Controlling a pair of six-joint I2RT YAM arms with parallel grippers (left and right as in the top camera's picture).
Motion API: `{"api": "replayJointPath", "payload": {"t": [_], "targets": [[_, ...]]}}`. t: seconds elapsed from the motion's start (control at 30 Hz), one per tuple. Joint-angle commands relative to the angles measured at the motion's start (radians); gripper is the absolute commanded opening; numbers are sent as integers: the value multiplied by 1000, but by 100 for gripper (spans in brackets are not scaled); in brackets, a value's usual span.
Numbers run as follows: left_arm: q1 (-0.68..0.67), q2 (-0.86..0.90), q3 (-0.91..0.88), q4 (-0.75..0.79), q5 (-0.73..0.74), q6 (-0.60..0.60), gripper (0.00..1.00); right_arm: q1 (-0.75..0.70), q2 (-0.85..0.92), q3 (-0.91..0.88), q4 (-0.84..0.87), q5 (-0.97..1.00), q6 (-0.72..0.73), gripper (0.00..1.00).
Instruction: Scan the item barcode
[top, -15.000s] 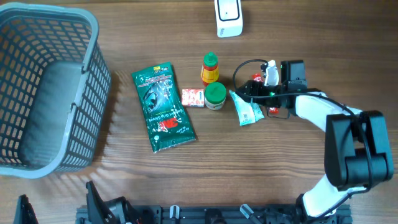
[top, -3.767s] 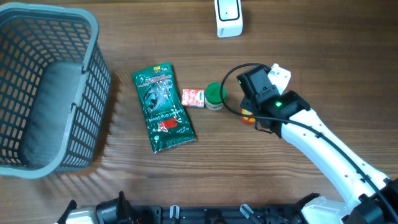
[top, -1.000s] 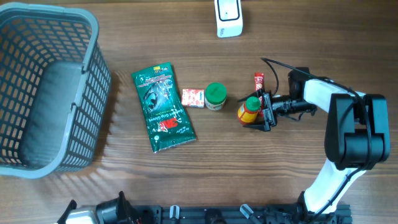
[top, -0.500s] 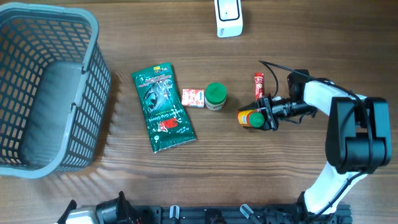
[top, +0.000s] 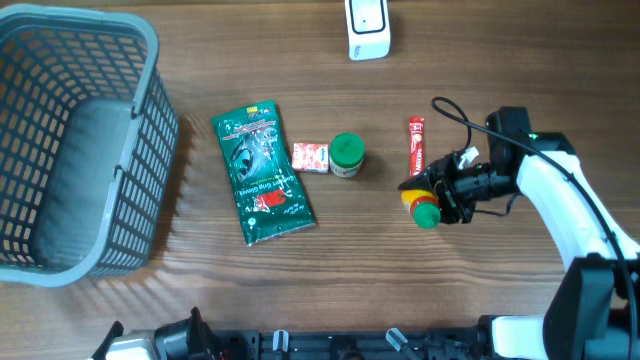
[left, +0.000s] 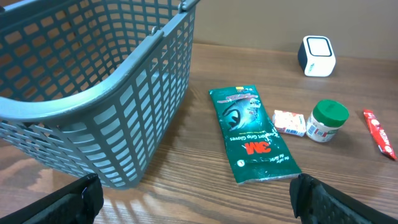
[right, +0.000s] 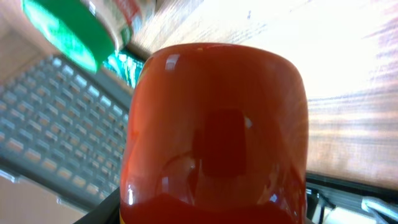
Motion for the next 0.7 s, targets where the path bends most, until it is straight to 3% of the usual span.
{"api": "replayJointPath", "payload": {"t": [0.0,0.1,0.43,0.67], "targets": [[3,-6,-1,1,12,-2,100,0,-41,3,-65,-176,-195,44],[3,-6,-1,1,12,-2,100,0,-40,1,-83,-257,-272,44],[3,-6,-1,1,12,-2,100,0,-40,1,35,-704,-316,43],[3,-6,-1,1,12,-2,100,0,-40,1,35,-739,-314,43]]}}
